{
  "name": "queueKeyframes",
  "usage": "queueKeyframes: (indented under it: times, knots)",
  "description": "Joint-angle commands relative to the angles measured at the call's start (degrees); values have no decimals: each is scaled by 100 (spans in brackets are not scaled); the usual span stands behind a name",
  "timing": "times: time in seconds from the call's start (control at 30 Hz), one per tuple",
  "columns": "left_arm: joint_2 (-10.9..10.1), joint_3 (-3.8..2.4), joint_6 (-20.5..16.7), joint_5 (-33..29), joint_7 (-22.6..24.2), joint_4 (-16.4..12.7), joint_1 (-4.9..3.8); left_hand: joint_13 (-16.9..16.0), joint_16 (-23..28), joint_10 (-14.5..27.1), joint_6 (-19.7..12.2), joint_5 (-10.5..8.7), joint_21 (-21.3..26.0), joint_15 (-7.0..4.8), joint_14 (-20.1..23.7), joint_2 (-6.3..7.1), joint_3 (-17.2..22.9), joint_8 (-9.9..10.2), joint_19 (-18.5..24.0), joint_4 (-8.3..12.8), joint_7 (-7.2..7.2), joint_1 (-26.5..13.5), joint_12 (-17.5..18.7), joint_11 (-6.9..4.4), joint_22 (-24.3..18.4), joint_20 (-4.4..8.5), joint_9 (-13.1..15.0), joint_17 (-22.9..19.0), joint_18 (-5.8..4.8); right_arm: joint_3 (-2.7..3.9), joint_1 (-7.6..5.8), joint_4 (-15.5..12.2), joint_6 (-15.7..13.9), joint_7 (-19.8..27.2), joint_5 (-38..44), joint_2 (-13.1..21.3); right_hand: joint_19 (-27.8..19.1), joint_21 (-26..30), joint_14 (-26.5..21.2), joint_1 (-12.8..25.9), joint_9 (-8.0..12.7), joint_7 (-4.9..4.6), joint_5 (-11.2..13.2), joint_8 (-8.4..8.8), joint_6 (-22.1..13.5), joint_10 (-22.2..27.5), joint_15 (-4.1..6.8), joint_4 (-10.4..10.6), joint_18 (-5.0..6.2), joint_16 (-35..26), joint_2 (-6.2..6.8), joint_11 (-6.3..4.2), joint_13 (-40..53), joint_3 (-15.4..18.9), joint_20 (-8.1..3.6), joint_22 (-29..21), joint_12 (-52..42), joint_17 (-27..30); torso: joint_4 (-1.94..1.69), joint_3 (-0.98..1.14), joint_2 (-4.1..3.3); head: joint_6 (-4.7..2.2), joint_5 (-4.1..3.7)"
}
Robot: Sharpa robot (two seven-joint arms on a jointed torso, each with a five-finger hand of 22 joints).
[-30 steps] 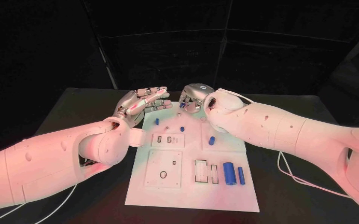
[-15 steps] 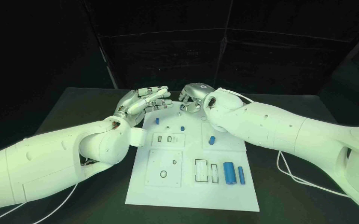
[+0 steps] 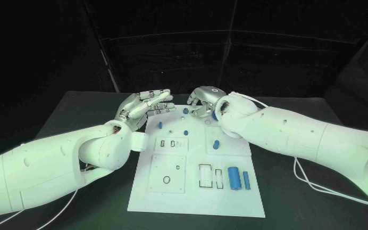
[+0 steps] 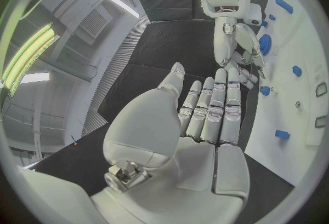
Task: Assemble the parts on the task board
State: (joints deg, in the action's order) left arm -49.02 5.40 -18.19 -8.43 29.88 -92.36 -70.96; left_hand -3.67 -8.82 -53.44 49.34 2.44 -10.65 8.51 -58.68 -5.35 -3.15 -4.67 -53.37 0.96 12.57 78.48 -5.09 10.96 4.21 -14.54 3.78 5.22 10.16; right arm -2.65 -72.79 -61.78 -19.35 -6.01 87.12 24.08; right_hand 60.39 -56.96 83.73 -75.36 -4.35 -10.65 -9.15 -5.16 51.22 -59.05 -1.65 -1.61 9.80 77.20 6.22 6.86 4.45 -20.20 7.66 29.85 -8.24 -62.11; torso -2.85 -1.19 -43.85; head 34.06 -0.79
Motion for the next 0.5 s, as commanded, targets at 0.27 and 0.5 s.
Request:
queueKeyframes:
  times: [0.27, 0.5]
  knots:
    - [-63, -4, 97, 28, 4, -25, -11, 5, 22, -1, 1, 25, 25, 20, -33, -26, 4, 31, -40, 38, 185, -4, 19, 57, -6, -16, -3, -9, 18, 1, -24, -1132, -51, -522, -934, 1230, 419, -457, 220, 141, 10, 163, -148, -92, 209, -1433, 217, 203, -4, 285, 244, -296, 514, 339, -192, 574, -1065, -499, 61, -6, 27, -40, -43]
    - [-62, -4, 97, 28, 0, -14, -11, 5, 22, -1, 1, 25, 25, 20, -33, -26, 4, 31, -40, 38, 185, -4, 19, 57, -6, -16, -3, -9, 18, 2, -28, -1270, 455, -769, -1040, 1678, 501, -565, 303, -597, -13, 84, -536, -272, -518, -381, 115, 1839, -42, 590, 277, -196, 2622, 2416, -162, 711, -3703, -1084, 54, 0, 20, -53, -88]
